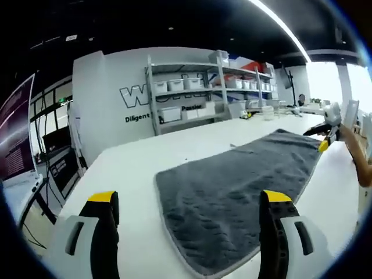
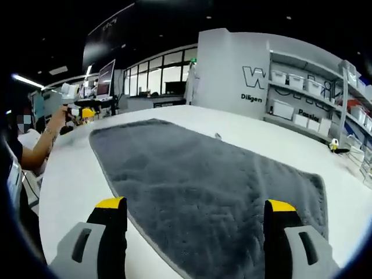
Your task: Open the folded towel by lifting each exposed corner and separating the folded layers until the towel lies flat within the target outline without major curled edges
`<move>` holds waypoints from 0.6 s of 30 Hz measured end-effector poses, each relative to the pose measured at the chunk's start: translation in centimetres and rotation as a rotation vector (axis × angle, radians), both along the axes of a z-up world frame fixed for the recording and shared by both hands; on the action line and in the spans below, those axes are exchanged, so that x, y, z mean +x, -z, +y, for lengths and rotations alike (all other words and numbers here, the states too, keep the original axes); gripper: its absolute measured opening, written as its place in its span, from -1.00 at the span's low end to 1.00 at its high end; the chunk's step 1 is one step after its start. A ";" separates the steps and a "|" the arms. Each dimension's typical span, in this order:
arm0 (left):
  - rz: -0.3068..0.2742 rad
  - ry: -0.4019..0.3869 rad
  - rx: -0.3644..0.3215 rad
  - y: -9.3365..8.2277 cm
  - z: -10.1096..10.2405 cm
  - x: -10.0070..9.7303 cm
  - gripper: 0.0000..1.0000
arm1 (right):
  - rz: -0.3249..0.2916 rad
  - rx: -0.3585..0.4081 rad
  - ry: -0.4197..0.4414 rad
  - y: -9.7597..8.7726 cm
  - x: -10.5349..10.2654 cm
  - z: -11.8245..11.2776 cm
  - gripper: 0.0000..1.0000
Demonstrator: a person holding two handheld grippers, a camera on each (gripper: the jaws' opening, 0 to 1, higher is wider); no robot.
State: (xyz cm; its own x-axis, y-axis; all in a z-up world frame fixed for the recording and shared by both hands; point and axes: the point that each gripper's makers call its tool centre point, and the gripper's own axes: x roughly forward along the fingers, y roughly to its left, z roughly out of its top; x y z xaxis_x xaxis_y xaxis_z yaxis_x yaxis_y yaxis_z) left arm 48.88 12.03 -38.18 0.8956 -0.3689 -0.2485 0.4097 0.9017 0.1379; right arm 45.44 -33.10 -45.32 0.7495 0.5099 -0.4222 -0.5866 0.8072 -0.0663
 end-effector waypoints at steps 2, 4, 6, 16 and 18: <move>0.009 0.004 -0.002 -0.2 -0.1 0.6 0.94 | 0.002 -0.032 -0.025 0.4 -0.3 0.4 0.99; -0.004 0.030 0.005 -0.8 -0.6 1.7 0.95 | 0.000 -0.048 -0.033 0.5 -0.6 0.7 0.99; -0.002 0.027 0.004 -1.1 -0.6 2.7 0.94 | -0.002 -0.053 -0.036 0.4 -0.6 0.8 0.99; 0.007 -0.021 -0.025 -0.7 1.2 8.8 0.75 | -0.045 -0.059 -0.049 -0.2 -1.0 1.3 0.99; 0.026 -0.024 -0.025 0.1 1.5 10.0 0.71 | -0.037 -0.052 -0.055 -0.1 -1.1 1.5 0.99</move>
